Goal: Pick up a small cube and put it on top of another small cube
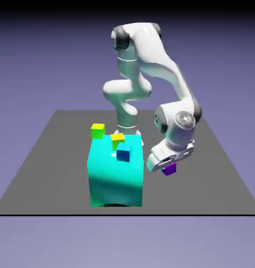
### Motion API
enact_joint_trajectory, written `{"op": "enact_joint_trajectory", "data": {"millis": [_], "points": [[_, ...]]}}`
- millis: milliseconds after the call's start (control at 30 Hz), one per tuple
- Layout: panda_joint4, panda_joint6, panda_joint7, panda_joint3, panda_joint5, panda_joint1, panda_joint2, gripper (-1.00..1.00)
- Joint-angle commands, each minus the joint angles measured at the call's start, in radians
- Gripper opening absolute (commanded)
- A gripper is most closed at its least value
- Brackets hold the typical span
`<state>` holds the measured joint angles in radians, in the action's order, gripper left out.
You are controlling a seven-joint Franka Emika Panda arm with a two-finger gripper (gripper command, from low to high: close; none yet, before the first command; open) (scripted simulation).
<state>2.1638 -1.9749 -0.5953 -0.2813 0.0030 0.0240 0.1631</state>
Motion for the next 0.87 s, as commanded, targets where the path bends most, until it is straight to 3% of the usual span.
{"op": "enact_joint_trajectory", "data": {"millis": [0,500,700,733,833], "points": [[-0.028,0.042,-0.045,0.004,0.013,-0.036,-0.022,-1.0],[-0.284,0.399,-0.668,0.182,0.185,-0.246,-0.113,-1.0],[-0.107,0.225,-0.655,0.172,0.196,-0.235,-0.116,-1.0],[-0.107,0.225,-0.655,0.172,0.196,-0.234,-0.116,1.0],[-0.18,0.297,-0.66,0.176,0.191,-0.239,-0.115,1.0]]}}
